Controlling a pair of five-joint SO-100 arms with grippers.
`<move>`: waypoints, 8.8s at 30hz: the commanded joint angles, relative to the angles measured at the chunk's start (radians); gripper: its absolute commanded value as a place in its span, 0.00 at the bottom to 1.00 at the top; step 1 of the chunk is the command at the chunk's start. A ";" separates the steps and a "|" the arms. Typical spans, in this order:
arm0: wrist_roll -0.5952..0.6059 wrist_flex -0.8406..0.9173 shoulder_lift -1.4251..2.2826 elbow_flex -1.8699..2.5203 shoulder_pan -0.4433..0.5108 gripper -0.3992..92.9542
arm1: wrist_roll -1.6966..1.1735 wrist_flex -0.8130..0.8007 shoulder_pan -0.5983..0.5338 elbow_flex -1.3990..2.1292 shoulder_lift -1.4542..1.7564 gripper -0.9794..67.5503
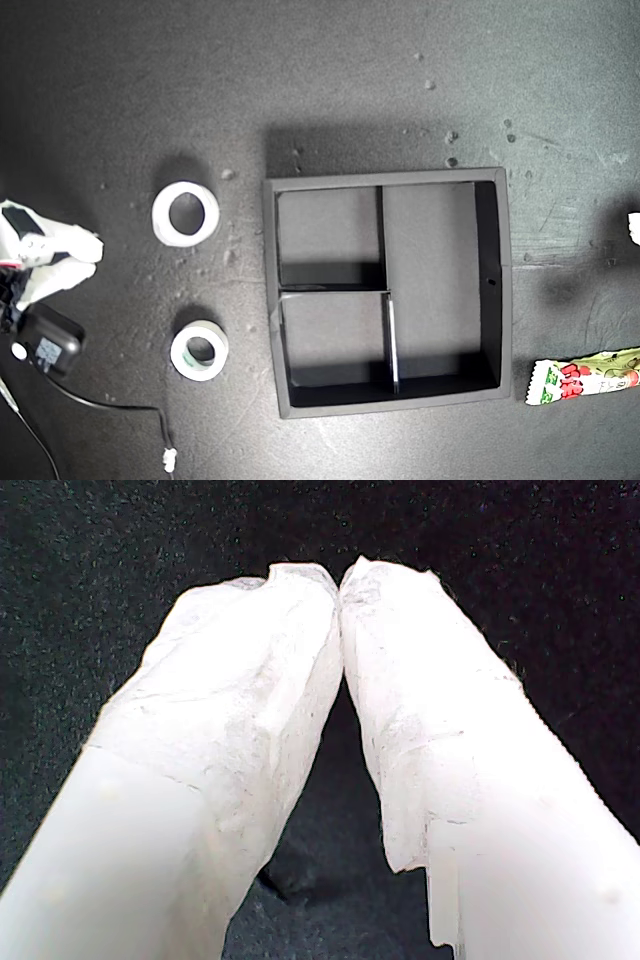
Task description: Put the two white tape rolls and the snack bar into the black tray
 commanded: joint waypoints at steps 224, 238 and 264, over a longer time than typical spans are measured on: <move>0.002 0.466 -2.410 -2.310 0.333 0.12 | 0.060 -0.348 -0.285 -1.335 -1.210 0.01; 0.023 0.468 -2.652 -2.537 0.287 0.06 | -0.511 -0.245 -0.270 -1.634 -1.612 0.01; 0.465 0.474 -2.499 -3.023 0.081 0.01 | -0.440 0.037 -0.176 -2.068 -1.965 0.55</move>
